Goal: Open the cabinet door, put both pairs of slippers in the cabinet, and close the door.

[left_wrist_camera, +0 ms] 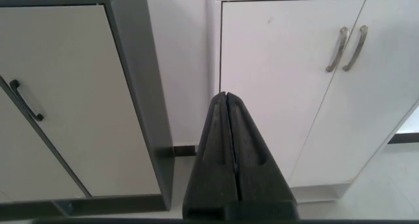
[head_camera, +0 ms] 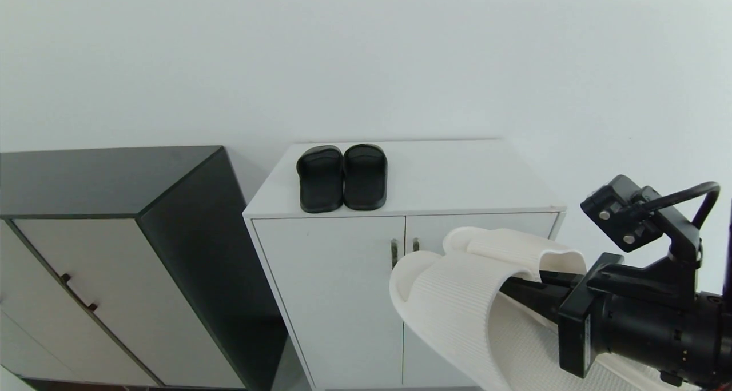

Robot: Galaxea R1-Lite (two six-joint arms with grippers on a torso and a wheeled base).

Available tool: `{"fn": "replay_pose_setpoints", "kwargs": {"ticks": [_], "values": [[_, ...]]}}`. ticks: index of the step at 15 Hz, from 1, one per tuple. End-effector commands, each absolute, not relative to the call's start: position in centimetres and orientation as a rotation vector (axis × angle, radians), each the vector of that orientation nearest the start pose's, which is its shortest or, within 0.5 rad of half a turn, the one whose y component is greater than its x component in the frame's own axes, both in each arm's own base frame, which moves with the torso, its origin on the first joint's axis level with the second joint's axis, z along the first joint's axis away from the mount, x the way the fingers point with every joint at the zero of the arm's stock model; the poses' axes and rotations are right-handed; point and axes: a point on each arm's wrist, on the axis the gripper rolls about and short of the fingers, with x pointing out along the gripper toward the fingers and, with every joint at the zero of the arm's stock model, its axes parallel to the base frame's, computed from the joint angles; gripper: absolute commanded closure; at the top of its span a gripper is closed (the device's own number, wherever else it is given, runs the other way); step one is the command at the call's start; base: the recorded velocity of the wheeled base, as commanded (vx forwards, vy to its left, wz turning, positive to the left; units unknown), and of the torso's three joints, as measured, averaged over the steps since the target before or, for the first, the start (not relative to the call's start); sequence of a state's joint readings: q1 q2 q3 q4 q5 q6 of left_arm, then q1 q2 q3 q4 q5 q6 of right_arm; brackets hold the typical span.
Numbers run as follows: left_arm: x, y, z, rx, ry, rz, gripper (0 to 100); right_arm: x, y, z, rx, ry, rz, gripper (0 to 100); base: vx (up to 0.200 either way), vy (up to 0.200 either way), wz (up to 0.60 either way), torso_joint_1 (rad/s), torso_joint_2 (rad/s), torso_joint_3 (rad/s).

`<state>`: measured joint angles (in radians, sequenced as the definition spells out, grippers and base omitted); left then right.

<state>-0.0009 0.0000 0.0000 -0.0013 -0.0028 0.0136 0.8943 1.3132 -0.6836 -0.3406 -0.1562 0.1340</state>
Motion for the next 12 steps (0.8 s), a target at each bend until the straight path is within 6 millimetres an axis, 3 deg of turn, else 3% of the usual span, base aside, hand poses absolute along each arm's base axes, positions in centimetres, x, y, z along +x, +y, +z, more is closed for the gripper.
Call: {"fn": "replay_pose_setpoints", "kwargs": {"ticks": [1, 8, 12], "values": [[-2.28, 0.00, 7.56, 0.014, -0.002, -0.005, 100, 13.34, 16.10, 21.66, -0.027, 0.313, 0.714, 100, 0.000, 0.000, 0.00, 0.000, 0.00, 0.000], [-2.28, 0.00, 7.56, 0.011, -0.002, -0.003, 100, 13.57, 16.40, 21.07, -0.039, 0.336, 0.711, 100, 0.000, 0.000, 0.00, -0.007, 0.01, 0.008], [-2.28, 0.00, 7.58, 0.006, -0.003, -0.003, 100, 13.59, 16.42, 20.88, -0.045, 0.342, 0.710, 100, 0.000, 0.000, 0.00, -0.164, 0.41, 0.240]]}}
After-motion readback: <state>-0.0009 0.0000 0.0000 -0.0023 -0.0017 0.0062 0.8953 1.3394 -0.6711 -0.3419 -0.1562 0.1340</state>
